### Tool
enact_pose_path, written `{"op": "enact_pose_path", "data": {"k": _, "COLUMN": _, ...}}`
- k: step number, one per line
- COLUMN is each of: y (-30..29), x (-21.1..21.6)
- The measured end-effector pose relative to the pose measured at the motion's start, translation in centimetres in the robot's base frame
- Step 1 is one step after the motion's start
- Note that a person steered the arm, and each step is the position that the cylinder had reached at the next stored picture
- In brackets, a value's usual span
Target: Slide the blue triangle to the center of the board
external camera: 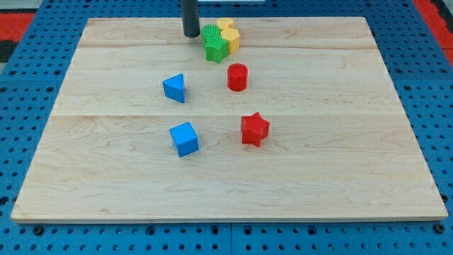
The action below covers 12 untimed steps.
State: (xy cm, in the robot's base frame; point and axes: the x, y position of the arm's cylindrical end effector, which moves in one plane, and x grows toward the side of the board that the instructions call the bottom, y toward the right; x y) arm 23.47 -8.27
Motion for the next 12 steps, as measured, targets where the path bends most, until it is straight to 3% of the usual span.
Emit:
{"op": "enact_pose_path", "data": {"k": 2, "y": -1.7, "x": 0.2}}
{"op": "enact_pose_path", "data": {"k": 5, "y": -1.7, "x": 7.1}}
{"op": "enact_pose_path", "data": {"k": 8, "y": 5.2, "x": 15.1}}
{"op": "enact_pose_path", "data": {"k": 9, "y": 3.0, "x": 17.2}}
{"op": "enact_pose_path", "data": {"k": 12, "y": 1.8, "x": 11.4}}
